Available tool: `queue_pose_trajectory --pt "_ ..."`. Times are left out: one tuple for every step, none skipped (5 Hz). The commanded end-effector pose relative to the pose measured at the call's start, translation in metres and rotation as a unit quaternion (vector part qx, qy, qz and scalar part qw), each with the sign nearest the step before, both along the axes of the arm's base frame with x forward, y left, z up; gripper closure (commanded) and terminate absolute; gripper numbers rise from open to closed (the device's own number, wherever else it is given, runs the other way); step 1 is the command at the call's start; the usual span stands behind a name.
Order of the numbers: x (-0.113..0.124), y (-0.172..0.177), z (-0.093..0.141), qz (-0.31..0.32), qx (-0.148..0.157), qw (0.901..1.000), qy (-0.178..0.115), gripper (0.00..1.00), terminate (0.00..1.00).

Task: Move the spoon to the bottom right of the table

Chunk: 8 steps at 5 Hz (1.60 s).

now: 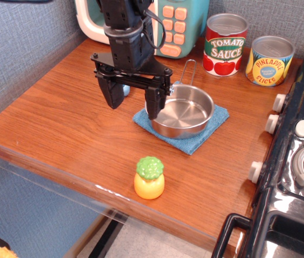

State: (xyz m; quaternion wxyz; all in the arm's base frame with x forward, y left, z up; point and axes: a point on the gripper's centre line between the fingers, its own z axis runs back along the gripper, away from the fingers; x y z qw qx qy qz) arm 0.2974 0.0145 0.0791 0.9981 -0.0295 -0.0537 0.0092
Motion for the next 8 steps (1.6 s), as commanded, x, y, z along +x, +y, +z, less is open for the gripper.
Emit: queue_pose_trajectory --pt "0.06 0.043 -0.002 0.105 0.016 0.9942 -0.014 0.0 0.0" --pt "0.074 0.054 -0.005 0.129 0.024 0.9912 -0.014 0.0 0.0" --pt "0.085 0.063 -0.009 0.134 0.029 0.9905 -0.007 0.0 0.0" --pt "0.088 0.071 -0.02 0.14 0.029 0.9897 0.006 0.0 0.0" --pt "0.09 0.075 -0.026 0.136 0.03 0.9901 0.016 0.0 0.0" --pt "0.09 0.077 -0.033 0.134 0.033 0.9901 0.026 0.0 0.0" --pt "0.088 0.076 -0.042 0.135 0.036 0.9895 0.038 0.0 0.0" --pt "0.087 0.073 -0.05 0.132 0.037 0.9896 0.045 0.0 0.0"
